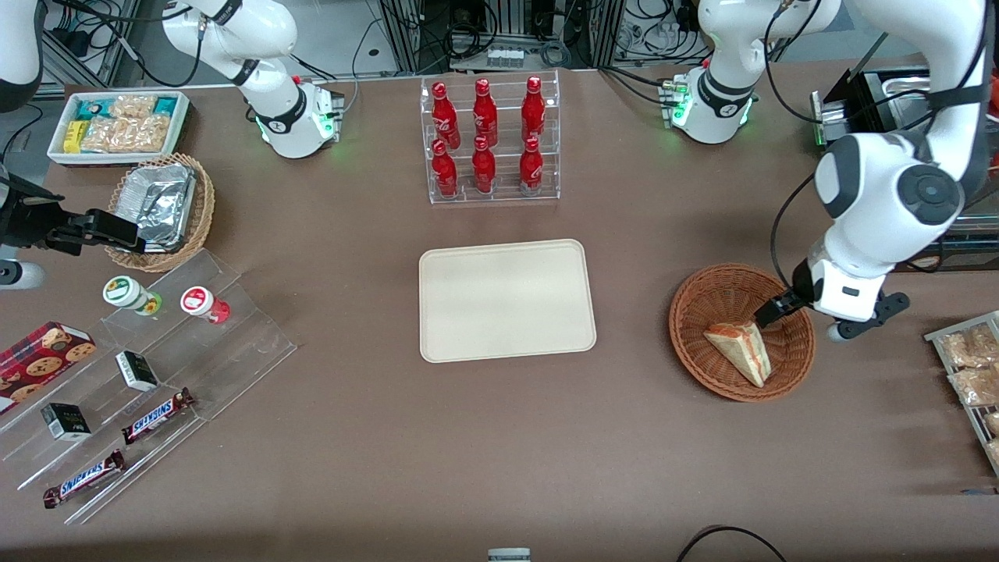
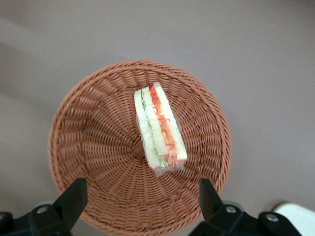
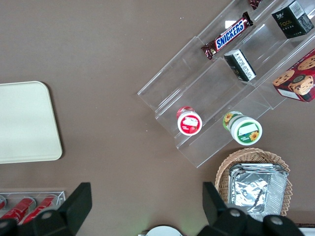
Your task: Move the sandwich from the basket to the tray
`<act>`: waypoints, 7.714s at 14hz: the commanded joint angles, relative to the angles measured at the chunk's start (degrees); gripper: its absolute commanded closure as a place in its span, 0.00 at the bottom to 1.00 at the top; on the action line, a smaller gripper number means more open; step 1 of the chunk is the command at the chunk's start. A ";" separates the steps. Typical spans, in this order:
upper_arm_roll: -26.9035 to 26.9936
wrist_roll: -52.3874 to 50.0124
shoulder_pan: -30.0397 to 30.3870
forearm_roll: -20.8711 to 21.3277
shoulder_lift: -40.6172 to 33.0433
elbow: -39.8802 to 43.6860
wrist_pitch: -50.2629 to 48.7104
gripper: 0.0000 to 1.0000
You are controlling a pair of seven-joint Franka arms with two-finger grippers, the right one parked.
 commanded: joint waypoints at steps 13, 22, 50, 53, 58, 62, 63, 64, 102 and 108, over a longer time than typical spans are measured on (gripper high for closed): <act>-0.23 -7.15 -0.91 -0.58 11.17 -2.32 16.77 0.03; -0.15 -8.91 -1.88 -0.23 11.01 1.80 12.16 0.92; -31.26 -40.52 -21.73 29.01 29.71 27.30 -6.60 0.92; -31.17 -45.63 -22.18 35.35 33.49 26.87 -2.21 0.92; -31.17 -48.64 -22.62 40.55 36.23 26.86 -1.67 0.81; -31.26 -48.54 -22.45 40.37 35.88 26.87 -2.11 0.00; -31.26 -48.55 -22.45 40.11 35.53 26.87 -2.29 0.00; -31.35 -48.55 -22.45 39.85 35.27 26.95 -2.72 0.00; 0.29 25.01 -0.04 -0.67 -4.01 34.96 -50.28 0.00; 3.10 28.45 -0.56 -0.67 -7.36 31.52 -48.61 0.00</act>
